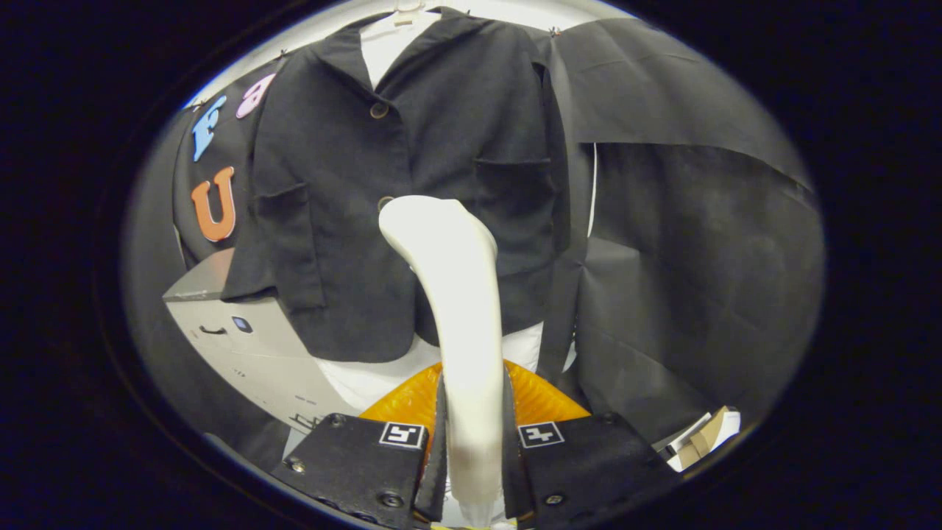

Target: Iron the clothes twice with a garment steamer, once on the left side and once on the right side.

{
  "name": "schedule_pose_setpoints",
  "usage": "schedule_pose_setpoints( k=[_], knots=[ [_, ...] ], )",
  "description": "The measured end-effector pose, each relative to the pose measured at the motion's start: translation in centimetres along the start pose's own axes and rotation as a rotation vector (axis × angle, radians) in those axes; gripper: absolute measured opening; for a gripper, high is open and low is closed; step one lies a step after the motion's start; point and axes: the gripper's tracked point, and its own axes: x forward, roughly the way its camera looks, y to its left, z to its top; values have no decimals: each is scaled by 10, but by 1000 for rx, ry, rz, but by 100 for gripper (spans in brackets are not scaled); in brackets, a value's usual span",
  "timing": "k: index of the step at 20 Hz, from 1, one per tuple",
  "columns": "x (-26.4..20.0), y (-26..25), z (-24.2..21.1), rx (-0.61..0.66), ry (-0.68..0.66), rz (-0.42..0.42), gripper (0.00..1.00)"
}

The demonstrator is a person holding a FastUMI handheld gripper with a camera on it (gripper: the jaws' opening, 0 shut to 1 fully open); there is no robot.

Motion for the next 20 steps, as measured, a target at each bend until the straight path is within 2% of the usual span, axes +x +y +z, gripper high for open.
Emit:
schedule_pose_setpoints(
  k=[13, 20],
  knots=[
    [-201, 54, -58, 11, -77, -3, 33],
    [-281, 86, -90, -38, -134, 68, 33]
  ],
)
